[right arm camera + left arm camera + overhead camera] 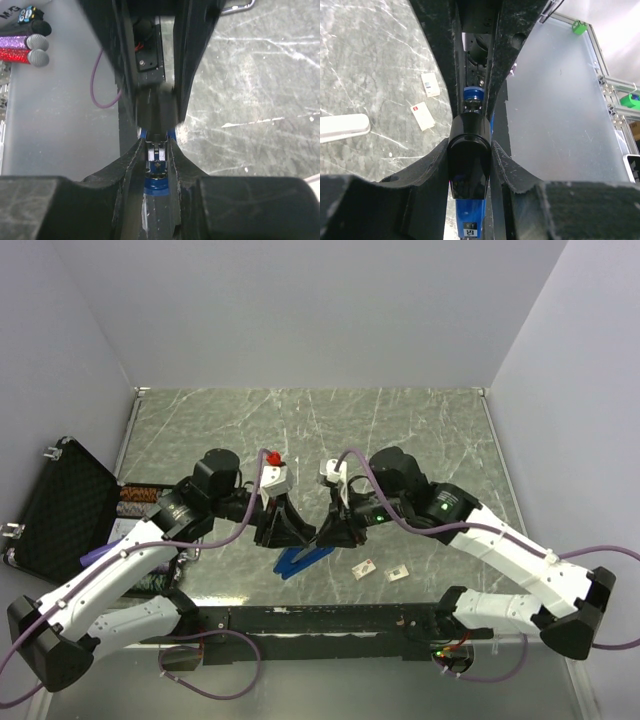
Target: Unload the staples from the stapler
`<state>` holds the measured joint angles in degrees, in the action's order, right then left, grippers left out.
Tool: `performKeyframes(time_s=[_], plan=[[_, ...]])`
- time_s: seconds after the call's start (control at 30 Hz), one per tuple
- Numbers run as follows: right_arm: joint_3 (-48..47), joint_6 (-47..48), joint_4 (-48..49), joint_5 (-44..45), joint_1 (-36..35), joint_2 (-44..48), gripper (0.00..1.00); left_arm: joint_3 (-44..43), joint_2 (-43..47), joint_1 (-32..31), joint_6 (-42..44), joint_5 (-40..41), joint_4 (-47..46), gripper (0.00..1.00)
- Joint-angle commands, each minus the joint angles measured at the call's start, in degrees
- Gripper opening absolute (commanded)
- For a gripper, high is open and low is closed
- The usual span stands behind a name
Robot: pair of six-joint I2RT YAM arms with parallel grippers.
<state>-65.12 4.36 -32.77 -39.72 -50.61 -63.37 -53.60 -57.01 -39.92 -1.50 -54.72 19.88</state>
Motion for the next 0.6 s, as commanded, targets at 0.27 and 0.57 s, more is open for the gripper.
performKeyframes(time_s=[0.27,0.57], plan=[[8.1,-4.3,2.8,-0.2,-0.7,5.8,0.00,-2.6,5.3,1.1,-6.1,2.9,-14.6,0.01],[14.2,-10.2,11.6,1.5,-0.7,6.1,0.00,0.6,10.5,1.1,-12.6,12.0,-25.8,0.01]])
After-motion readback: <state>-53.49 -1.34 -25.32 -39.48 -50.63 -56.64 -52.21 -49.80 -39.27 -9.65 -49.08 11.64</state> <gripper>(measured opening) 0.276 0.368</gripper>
